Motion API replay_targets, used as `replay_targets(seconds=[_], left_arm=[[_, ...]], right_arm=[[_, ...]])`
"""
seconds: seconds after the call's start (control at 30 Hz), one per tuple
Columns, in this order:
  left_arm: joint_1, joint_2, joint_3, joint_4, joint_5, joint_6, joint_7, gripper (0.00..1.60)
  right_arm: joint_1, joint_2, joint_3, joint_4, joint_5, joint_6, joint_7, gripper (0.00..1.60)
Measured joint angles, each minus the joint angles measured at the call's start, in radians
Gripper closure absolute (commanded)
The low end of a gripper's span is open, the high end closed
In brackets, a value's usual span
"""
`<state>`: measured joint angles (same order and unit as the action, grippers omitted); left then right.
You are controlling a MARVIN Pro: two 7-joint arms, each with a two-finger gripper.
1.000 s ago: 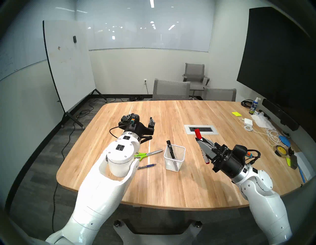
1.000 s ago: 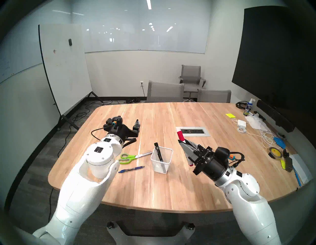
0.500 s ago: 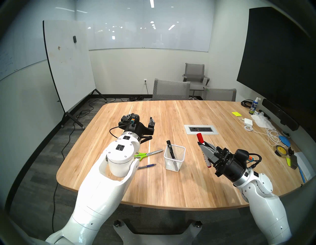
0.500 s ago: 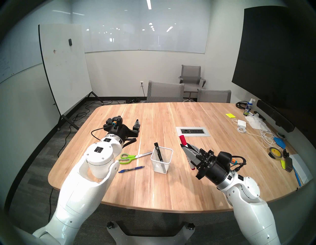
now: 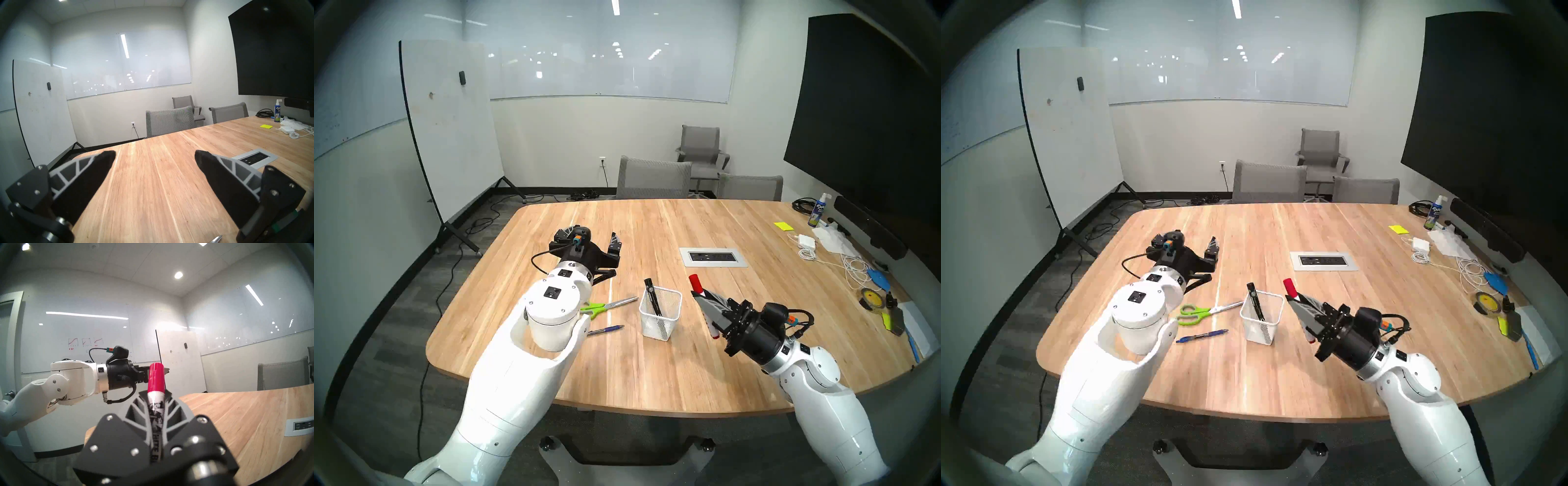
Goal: Place the pen, the marker, and the scissors into the pen holder
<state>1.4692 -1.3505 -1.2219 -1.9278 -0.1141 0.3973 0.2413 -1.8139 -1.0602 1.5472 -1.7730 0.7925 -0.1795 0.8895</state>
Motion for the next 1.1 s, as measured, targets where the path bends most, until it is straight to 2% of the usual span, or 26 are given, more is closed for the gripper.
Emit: replay_targets(seconds=[0.57,1.1], left_arm=[[0.0,0.0,0.0,0.0,0.0,0.0,0.0,0.0],[0.0,0.0,0.0,0.0,0.0,0.0,0.0,0.0]], right_arm=[[0.08,-0.034,-0.069,0.022,-0.08,0.0,-0.057,1.6],[0.127,-0.06,-0.104,0.074,-0.09,-0.004,-0.071,1.6]])
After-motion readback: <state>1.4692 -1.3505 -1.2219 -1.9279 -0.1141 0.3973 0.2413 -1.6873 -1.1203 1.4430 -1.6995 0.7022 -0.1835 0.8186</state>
